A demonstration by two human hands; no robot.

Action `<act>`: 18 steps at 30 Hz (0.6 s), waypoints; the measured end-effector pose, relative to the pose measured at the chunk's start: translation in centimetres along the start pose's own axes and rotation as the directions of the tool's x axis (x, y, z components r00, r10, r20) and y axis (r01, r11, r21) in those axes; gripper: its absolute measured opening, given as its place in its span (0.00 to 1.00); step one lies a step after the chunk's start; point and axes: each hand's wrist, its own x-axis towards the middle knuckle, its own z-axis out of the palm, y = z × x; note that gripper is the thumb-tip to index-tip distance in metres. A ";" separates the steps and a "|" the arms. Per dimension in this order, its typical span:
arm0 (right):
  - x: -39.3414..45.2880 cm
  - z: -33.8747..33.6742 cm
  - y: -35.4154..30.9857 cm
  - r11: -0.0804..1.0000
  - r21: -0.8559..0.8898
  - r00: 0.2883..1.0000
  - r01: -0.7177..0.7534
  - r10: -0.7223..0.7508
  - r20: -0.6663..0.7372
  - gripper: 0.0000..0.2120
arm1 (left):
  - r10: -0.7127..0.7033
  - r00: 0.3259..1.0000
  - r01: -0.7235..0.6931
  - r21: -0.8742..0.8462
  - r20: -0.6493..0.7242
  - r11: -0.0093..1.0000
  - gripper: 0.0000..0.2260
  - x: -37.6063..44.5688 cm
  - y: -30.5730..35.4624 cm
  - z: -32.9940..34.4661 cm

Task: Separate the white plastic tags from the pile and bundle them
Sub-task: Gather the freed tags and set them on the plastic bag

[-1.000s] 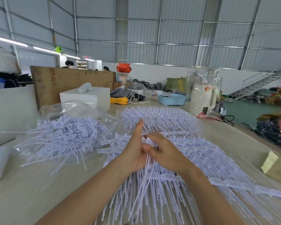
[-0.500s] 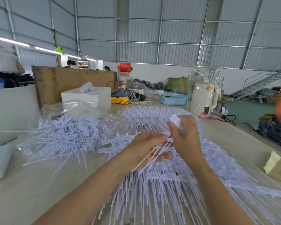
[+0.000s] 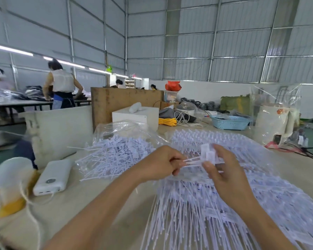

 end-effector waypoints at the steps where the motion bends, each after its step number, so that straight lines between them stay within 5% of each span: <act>1: -0.2 0.4 0.0 1.000 -0.020 0.999 -0.013 0.014 0.052 0.26 | -0.034 0.998 0.034 0.007 -0.059 0.999 0.11 -0.5 -1.3 -1.3; 5: -0.5 0.8 0.5 0.992 -0.123 0.992 -0.025 0.041 0.121 0.28 | -0.235 0.919 0.299 0.169 -0.315 0.939 0.19 -2.0 -7.8 -6.6; 10: -0.4 1.0 0.2 0.992 -0.122 0.994 -0.043 0.054 0.091 0.25 | -0.379 0.767 0.612 0.410 -0.518 0.676 0.09 -1.5 -13.8 -8.6; 18: -0.3 0.8 0.4 0.986 -0.151 0.992 -0.065 0.081 0.099 0.23 | -0.349 0.771 0.627 0.733 -0.533 0.264 0.13 2.4 -15.8 -6.7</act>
